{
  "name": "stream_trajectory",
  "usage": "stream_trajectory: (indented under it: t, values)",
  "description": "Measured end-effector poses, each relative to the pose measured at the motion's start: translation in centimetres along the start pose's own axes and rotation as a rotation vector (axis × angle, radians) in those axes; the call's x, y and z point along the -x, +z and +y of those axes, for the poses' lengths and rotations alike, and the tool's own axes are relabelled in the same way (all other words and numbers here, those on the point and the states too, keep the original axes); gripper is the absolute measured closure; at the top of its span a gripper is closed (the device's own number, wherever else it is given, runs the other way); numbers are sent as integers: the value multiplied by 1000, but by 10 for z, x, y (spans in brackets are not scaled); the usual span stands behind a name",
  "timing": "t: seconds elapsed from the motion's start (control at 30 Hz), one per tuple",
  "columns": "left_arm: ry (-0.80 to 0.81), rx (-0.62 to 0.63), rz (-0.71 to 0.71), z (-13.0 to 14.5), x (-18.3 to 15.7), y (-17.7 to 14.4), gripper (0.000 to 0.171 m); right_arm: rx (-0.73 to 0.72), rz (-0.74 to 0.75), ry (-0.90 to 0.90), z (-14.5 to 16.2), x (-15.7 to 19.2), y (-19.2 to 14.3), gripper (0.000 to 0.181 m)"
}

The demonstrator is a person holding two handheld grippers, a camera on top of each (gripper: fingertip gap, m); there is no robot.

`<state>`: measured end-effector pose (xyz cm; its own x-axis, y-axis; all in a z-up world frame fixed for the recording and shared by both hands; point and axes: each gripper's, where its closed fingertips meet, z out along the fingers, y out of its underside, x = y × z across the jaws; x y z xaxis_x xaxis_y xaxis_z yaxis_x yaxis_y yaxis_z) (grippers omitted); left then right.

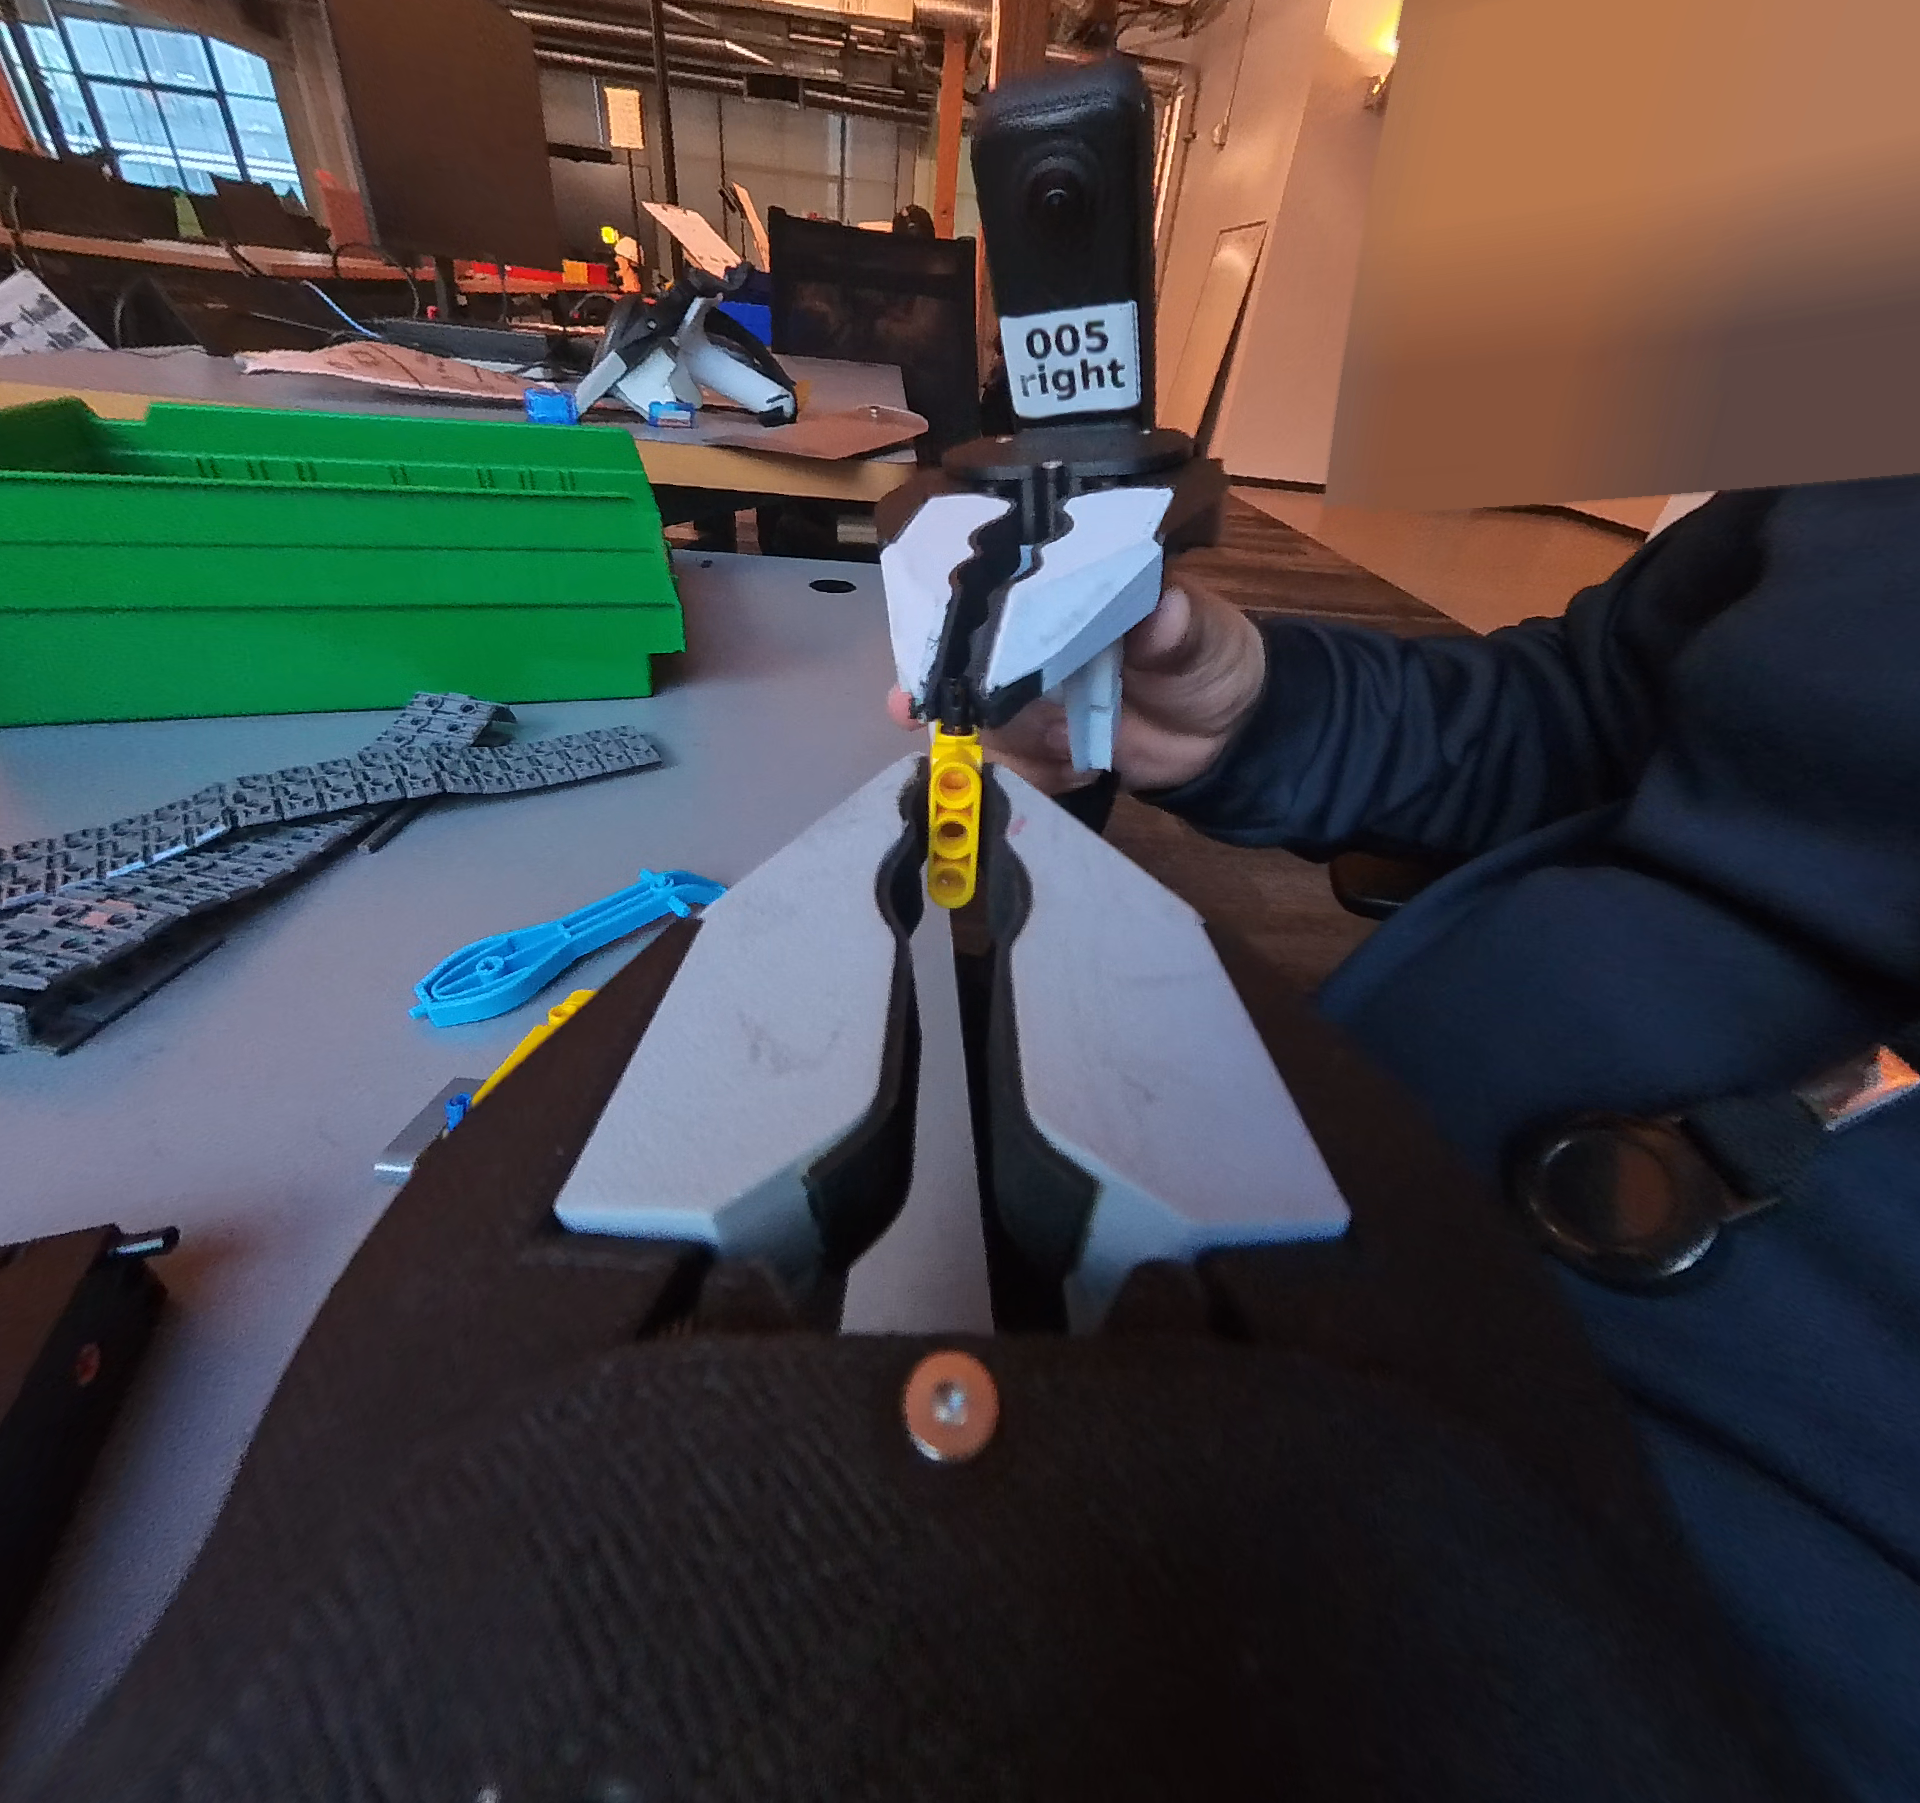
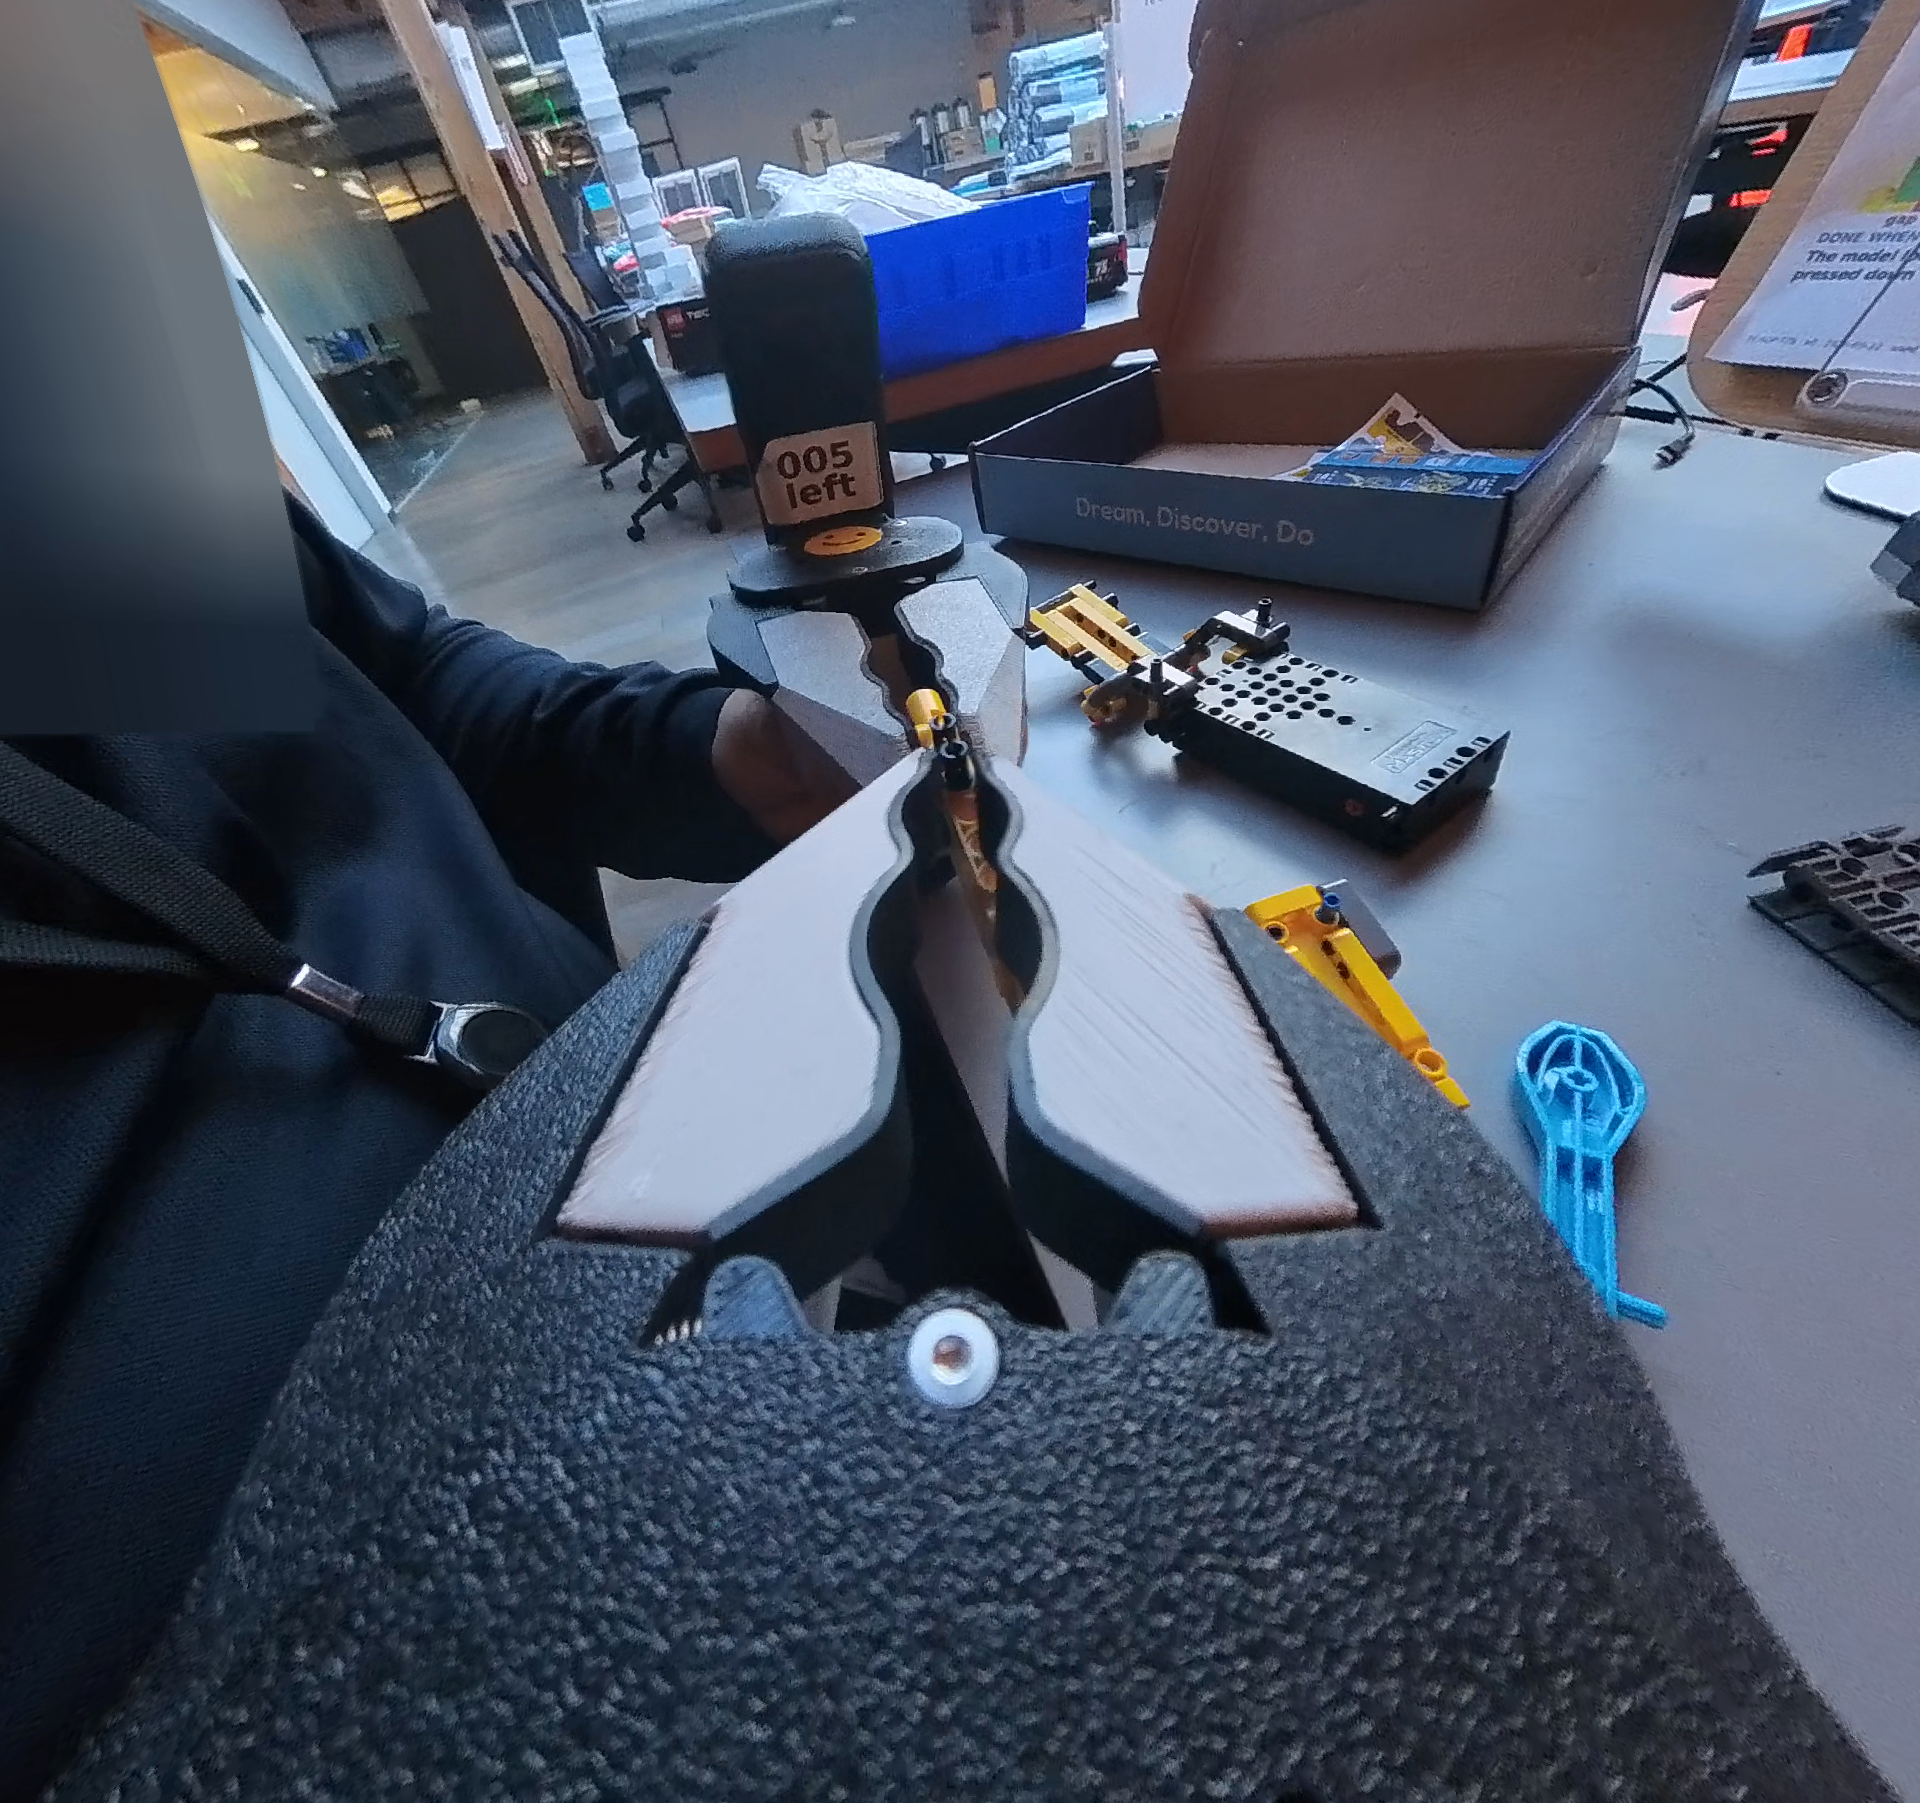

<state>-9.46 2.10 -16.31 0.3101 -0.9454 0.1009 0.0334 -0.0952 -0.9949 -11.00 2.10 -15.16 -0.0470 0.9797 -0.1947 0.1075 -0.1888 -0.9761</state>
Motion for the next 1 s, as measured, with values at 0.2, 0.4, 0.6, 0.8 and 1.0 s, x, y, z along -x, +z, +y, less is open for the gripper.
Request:
stream_trajectory:
  t: [0.2,0.4,0.6,0.8,1.0]
  values:
    - [-32,-1,-6,0,2,-1,166,-23,-1,12,-1,-2,1,180]
    - [-81,26,3,3,3,0,166,16,19,-16,1,-4,2,180]
    - [-75,44,-8,6,3,2,166,25,-3,-4,2,-4,3,180]
    - [-149,13,-12,3,5,2,165,32,48,-38,5,-5,8,181]
    - [-320,-62,-166,0,27,3,165,83,447,-269,-11,-43,3,181]
